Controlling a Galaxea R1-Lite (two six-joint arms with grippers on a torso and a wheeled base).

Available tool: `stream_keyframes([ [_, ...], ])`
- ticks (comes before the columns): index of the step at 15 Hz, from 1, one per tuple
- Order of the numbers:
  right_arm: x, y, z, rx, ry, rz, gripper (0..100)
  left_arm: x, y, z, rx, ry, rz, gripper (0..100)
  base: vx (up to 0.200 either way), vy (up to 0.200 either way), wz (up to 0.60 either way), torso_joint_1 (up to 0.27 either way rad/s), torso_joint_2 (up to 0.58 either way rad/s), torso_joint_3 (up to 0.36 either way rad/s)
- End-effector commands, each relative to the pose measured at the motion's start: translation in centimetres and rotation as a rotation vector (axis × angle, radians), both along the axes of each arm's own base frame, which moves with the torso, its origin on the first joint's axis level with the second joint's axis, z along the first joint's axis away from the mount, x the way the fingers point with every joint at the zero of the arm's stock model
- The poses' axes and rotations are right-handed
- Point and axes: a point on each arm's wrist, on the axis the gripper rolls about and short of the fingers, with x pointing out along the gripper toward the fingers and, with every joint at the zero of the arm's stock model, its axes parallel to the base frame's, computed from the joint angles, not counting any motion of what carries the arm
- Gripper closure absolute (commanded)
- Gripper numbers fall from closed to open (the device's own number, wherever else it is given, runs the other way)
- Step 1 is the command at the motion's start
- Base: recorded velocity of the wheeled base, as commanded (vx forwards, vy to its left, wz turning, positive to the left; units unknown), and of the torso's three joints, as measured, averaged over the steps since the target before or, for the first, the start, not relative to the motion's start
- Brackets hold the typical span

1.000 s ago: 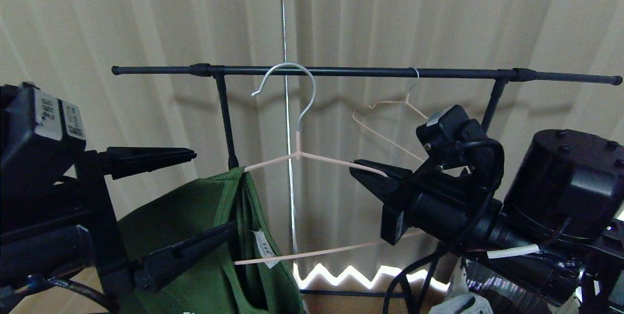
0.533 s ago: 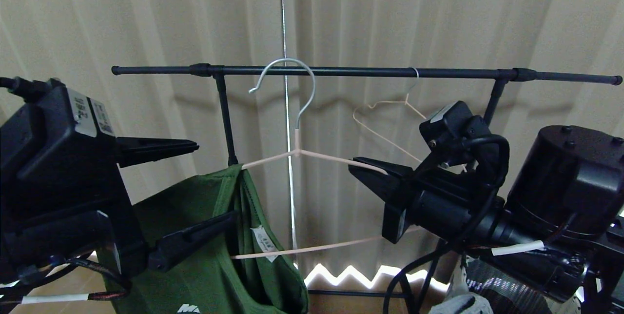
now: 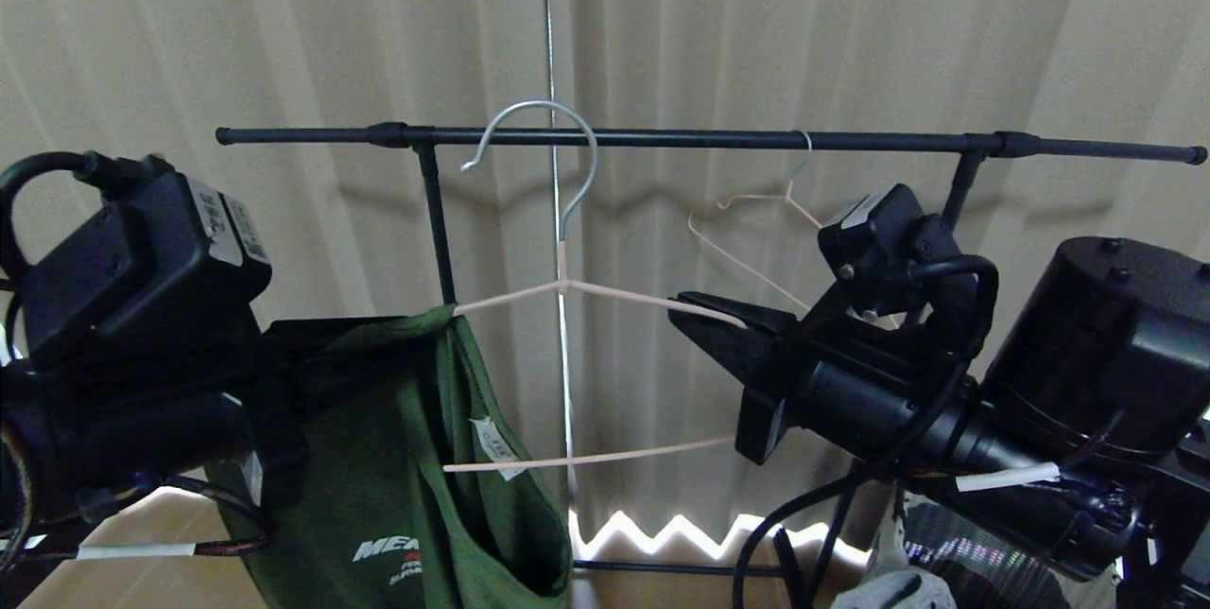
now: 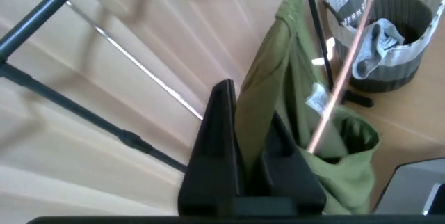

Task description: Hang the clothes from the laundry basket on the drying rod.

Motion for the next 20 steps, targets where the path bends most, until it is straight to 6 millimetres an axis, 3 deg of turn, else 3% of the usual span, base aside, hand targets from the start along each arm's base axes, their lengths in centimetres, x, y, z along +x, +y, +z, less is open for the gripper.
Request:
stream_keyframes([
  [1,0.0,0.1,0.0,0.001,0.0,0.0,100,0.2,0.0,-0.1,0.002,0.006,0.005,100,0.0,0.0,0.0,0.0,0.0,0.0],
  [5,0.0,0.0,-0.1,-0.005,0.003,0.0,100,0.1,0.0,-0.2,0.005,0.009,0.008,100,0.0,0.0,0.0,0.0,0.0,0.0],
  [6,0.0,-0.1,-0.1,-0.006,0.004,-0.001,0,0.1,0.0,-0.3,0.003,0.012,0.012,100,0.0,0.0,0.0,0.0,0.0,0.0],
  [12,1.0,-1.5,0.3,-0.028,-0.045,-0.067,0,1.1,1.7,-0.8,0.019,0.029,0.156,100,0.0,0.0,0.0,0.0,0.0,0.0],
  [14,1.0,-1.5,0.2,-0.03,-0.051,-0.063,0,1.7,2.2,-1.6,0.051,0.057,0.323,100,0.0,0.0,0.0,0.0,0.0,0.0],
  [20,-0.2,0.6,-3.3,-0.085,0.053,0.043,0,1.7,0.9,0.1,-0.195,-0.009,0.329,100,0.0,0.0,0.0,0.0,0.0,0.0],
])
